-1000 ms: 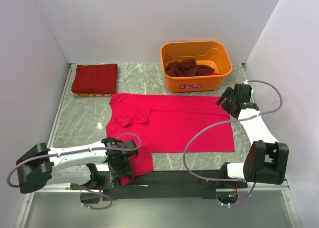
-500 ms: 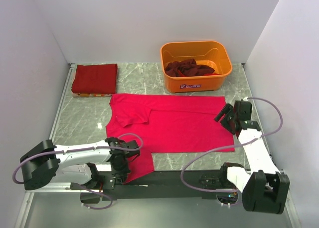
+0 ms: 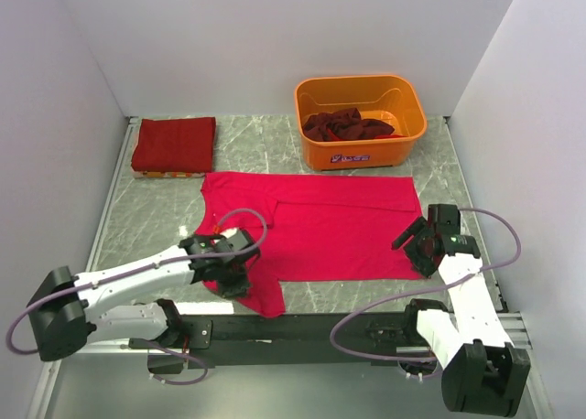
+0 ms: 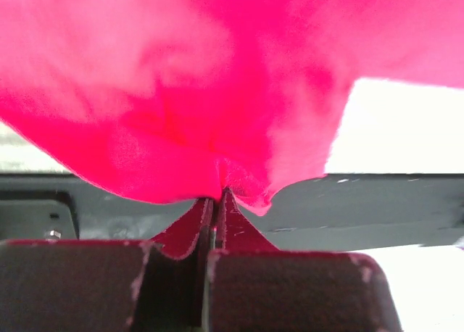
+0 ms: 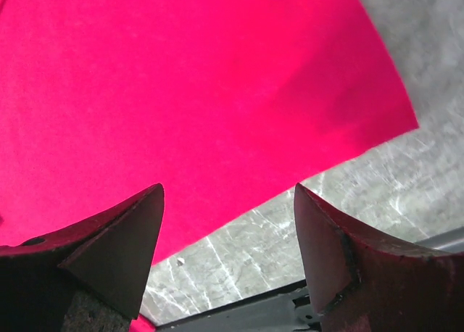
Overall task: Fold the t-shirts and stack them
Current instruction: Fold the tshirt
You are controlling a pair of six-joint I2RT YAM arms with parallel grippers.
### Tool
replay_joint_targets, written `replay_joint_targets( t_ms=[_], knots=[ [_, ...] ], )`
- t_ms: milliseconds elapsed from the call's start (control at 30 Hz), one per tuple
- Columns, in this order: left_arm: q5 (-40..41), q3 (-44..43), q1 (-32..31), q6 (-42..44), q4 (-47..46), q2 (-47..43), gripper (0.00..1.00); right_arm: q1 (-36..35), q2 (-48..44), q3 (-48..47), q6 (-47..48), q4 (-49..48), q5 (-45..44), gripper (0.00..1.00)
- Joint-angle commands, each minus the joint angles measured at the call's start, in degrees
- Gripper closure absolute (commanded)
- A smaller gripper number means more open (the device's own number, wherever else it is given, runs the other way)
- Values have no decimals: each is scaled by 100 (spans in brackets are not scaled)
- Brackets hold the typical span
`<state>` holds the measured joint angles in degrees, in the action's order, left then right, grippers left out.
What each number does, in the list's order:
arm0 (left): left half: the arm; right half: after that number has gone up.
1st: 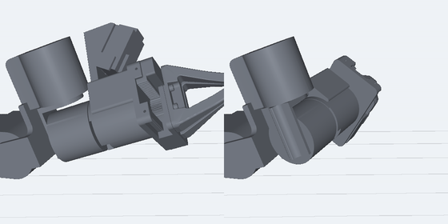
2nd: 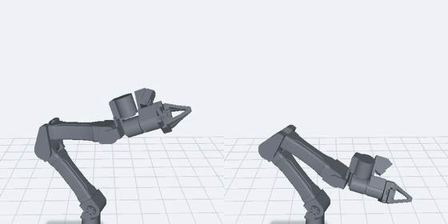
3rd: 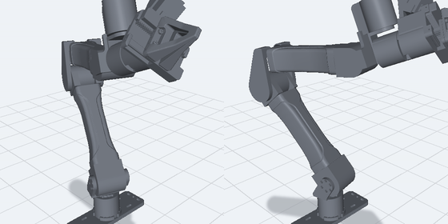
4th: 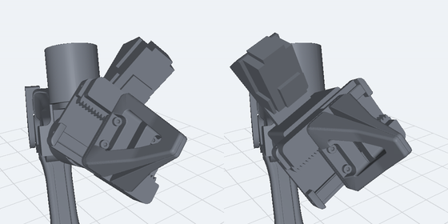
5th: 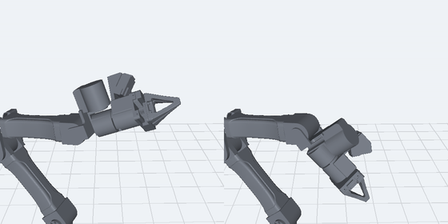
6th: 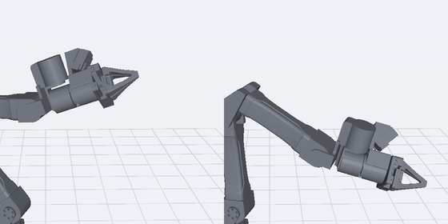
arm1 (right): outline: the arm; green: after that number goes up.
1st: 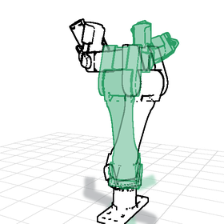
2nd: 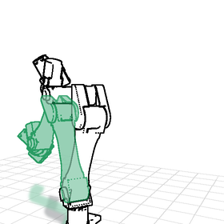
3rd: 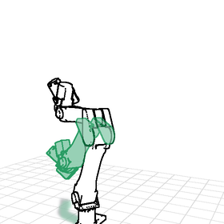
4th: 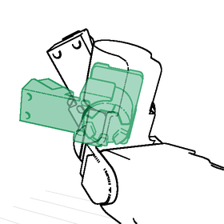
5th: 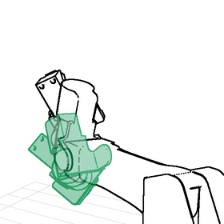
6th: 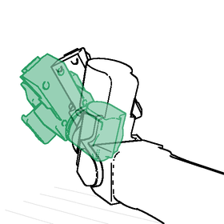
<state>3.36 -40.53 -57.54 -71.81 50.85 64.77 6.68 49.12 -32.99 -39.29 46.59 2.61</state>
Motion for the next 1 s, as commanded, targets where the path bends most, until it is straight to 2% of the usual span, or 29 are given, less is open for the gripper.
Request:
replay_joint_targets(
  t_ms=[0, 267, 533, 667, 867, 900, 967],
  knots=[
    [139, -288, 278, 562, -233, -412, 99, 62, -8, 82, -465, 185, -350, 21],
    [113, -403, 761, 1099, -400, -633, 99, 255, 625, 381, -659, -465, -709, 22],
    [-19, -332, 1113, 1231, -497, -790, 99, 352, 1318, 961, -905, -1477, -419, 30],
    [-1, -315, 1201, 1222, -400, -843, 99, 361, 1530, 953, -800, -1583, -358, 43],
    [-54, -332, 1245, 1222, -462, -896, 99, 369, 1267, 847, -659, -1240, -454, 47],
    [-54, -350, 1280, 1213, -453, -888, 99, 369, 1214, 821, -616, -1162, -533, 50],
    [-72, -367, 1289, 1231, -462, -879, 99, 369, 1083, 742, -589, -1055, -507, 63]
  ],
)
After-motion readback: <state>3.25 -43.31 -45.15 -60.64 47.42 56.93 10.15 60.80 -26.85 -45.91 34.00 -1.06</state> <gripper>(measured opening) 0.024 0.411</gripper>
